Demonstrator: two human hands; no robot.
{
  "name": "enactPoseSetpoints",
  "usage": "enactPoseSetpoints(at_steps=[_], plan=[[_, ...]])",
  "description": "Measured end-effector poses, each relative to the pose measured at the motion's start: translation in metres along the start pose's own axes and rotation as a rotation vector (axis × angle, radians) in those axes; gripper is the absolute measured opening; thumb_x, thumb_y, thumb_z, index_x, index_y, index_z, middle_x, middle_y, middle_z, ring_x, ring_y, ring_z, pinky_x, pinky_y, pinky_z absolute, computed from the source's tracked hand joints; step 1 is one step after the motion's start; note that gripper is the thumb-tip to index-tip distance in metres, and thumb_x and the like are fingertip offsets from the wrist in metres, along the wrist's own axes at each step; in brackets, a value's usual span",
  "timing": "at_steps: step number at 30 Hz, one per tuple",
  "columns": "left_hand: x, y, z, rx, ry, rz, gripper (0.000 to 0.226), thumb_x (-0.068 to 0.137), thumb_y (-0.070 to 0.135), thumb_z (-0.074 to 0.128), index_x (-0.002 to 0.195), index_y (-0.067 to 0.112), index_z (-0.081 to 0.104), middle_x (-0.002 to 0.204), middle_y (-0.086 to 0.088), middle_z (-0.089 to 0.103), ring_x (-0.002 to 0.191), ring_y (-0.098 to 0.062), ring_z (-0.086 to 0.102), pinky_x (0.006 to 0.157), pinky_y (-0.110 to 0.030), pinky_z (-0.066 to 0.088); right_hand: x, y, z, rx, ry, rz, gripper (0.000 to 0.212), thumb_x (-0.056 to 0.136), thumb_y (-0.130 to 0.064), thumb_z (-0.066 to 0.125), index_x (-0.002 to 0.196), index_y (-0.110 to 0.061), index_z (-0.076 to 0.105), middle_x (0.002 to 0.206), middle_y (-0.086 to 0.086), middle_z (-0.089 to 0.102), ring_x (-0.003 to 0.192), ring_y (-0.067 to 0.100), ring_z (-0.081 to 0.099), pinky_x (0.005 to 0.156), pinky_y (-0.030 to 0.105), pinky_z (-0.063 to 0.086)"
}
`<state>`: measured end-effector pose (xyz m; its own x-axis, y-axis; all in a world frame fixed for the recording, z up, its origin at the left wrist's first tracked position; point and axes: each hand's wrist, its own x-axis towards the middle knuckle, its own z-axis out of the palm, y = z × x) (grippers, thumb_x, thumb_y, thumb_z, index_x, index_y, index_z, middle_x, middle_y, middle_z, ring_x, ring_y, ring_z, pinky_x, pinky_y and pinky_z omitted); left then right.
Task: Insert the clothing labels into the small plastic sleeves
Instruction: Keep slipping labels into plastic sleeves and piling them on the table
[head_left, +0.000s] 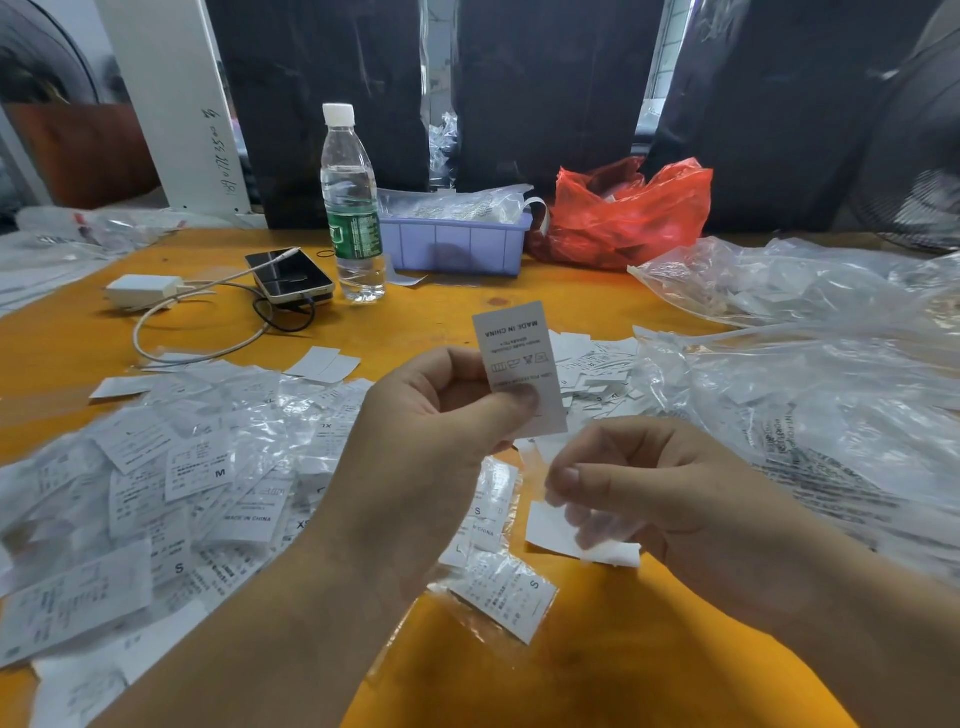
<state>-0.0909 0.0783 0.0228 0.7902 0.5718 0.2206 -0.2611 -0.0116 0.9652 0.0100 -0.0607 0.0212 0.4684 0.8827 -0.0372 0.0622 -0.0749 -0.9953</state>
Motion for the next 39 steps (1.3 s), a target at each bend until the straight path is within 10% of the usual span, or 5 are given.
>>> enactPoseSetpoints(at_steps=[20,26,39], plan=[[-0.001,-0.003,0.0,0.087,-0.069,-0.01,0.024,0.062,0.035,0.073,0.077,0.016,0.067,0.086,0.002,0.076,0.084,-0.016,0.072,0.074,-0.029,0.057,0.0,0.004,0.002,-0.165,0.044,-0.078,0.01,0.072,-0.032,0.071,0.07,-0.023,0.072,0.067,-0.011,0.065,0.069,0.008,0.062,0.065,0.022,0.049],[0.0,0.002,-0.003,0.145,-0.155,-0.075,0.028,0.064,0.042,0.072,0.086,0.025,0.074,0.083,-0.01,0.071,0.05,-0.008,0.047,0.052,-0.018,0.042,0.0,0.004,0.0,-0.167,0.066,-0.074,0.016,0.071,-0.033,0.07,0.073,-0.018,0.072,0.068,-0.005,0.064,0.067,0.008,0.061,0.061,0.017,0.047],[0.009,-0.006,-0.015,0.306,-0.197,-0.125,0.02,0.073,0.045,0.065,0.085,0.031,0.074,0.053,0.013,0.052,0.047,-0.001,0.044,0.048,-0.017,0.037,0.0,0.002,-0.002,-0.112,0.079,-0.079,0.019,0.071,-0.028,0.071,0.073,-0.009,0.071,0.066,0.001,0.062,0.062,0.01,0.058,0.057,0.017,0.046]])
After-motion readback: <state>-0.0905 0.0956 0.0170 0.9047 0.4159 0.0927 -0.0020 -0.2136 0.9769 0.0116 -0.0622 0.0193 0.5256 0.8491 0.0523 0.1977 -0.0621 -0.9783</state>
